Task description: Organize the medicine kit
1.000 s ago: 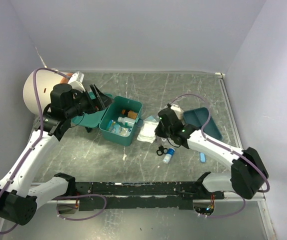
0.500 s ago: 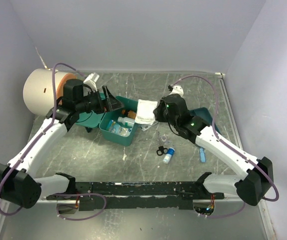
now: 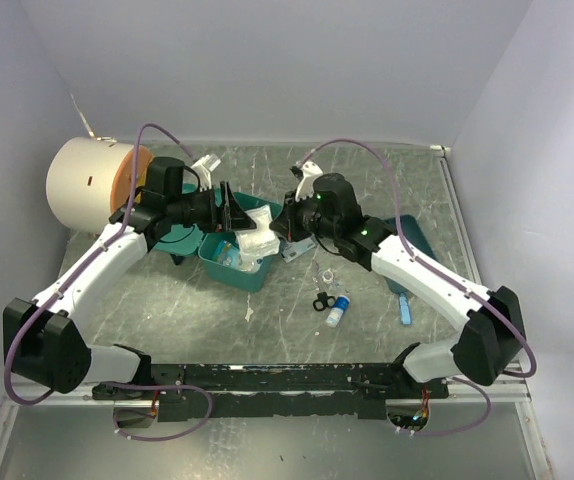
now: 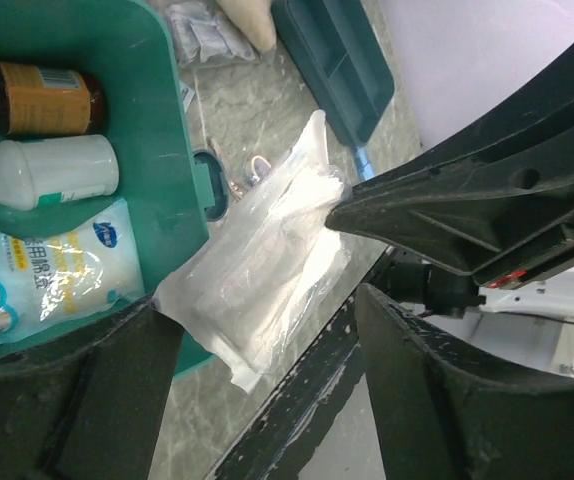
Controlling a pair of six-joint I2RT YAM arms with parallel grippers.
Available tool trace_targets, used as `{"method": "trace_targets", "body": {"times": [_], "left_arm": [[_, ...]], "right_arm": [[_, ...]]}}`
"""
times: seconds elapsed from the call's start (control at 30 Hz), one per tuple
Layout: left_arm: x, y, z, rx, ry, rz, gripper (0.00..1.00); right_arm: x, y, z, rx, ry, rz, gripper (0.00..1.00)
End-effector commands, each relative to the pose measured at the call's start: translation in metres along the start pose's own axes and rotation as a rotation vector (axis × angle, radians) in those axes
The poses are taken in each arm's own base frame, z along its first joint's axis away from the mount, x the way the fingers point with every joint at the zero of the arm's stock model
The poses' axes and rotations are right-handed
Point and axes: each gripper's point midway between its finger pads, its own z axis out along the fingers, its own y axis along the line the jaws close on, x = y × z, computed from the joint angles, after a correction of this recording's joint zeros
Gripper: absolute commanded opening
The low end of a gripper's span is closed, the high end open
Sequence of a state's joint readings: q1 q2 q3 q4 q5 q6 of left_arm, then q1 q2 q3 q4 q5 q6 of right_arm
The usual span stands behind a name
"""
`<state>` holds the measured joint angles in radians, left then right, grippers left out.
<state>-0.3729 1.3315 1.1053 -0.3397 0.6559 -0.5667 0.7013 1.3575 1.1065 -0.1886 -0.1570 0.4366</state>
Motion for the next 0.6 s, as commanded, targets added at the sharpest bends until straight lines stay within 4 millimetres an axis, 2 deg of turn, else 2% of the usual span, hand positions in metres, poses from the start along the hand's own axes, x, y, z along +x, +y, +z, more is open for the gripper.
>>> {"method": "trace_targets", "body": {"times": [0.0, 0.1, 0.33, 0.4, 0.43, 0.57], "left_arm": [[0.006, -0.005, -0.008, 0.012, 0.047, 0.119, 0.76], [0.012, 0.000, -0.009, -0.002, 0.079, 0.148, 0.67], [0.015, 0.005, -0.007, -0.015, 0.095, 0.153, 0.31], [0.016, 0.008, -0.008, -0.030, 0.088, 0.150, 0.23], [0.016, 0.010, -0.008, -0.041, 0.079, 0.146, 0.22], [0.011, 0.020, -0.007, -0.098, 0.008, 0.084, 0.22]], "right_arm": [[-0.013, 0.026, 0.001, -0.153, 0.006, -0.157, 0.00], [-0.011, 0.032, 0.005, -0.204, 0.037, -0.212, 0.00], [-0.005, 0.030, 0.017, -0.218, 0.099, -0.248, 0.00], [-0.007, 0.025, 0.019, -0.182, 0.101, -0.220, 0.12], [-0.008, 0.022, 0.019, -0.160, 0.102, -0.206, 0.23], [-0.023, -0.003, 0.015, 0.012, 0.035, -0.127, 0.44]]}}
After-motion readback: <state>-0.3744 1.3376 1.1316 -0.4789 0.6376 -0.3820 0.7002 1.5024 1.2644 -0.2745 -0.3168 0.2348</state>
